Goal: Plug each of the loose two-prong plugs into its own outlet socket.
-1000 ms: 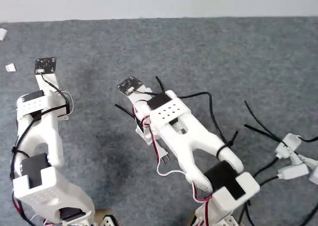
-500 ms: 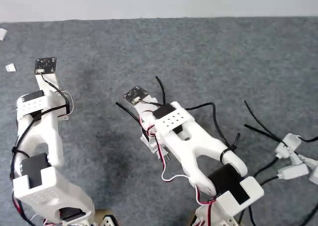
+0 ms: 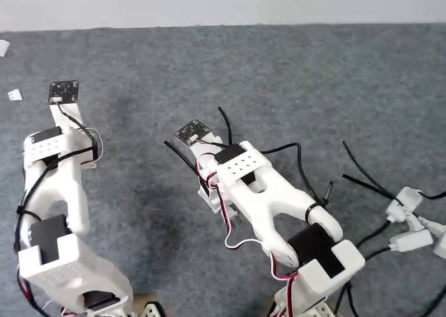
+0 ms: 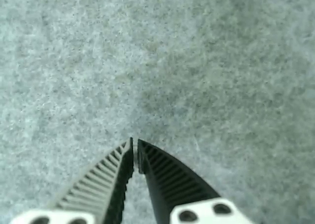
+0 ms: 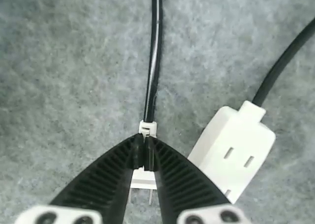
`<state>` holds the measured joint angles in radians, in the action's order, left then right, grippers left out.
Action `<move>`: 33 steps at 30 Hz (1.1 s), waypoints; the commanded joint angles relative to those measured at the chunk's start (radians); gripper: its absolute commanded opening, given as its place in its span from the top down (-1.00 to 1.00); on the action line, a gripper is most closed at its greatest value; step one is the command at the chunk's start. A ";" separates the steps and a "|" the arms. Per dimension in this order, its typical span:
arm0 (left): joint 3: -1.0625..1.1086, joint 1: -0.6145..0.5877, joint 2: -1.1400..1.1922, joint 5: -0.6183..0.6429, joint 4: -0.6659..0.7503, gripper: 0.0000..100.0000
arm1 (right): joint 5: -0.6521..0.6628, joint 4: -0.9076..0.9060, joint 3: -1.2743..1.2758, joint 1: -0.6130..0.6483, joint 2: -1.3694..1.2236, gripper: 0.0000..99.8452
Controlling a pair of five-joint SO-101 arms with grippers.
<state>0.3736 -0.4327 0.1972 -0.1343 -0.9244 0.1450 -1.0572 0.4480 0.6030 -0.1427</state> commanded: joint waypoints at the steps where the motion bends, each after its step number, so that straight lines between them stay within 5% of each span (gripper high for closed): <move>1: -0.008 -0.005 -0.054 0.008 0.021 0.97 | -0.002 -0.004 -0.012 0.002 0.035 0.94; 7: -0.008 -0.005 -0.054 0.008 0.021 0.97 | -0.002 -0.050 -0.023 0.002 0.094 0.66; 33: -0.008 -0.005 -0.054 0.008 0.021 0.97 | -0.009 -0.030 -0.015 0.042 0.091 0.73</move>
<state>0.3736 -0.4327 0.1972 -0.1343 -0.9244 0.1465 -1.0971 0.4572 0.6414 -0.0967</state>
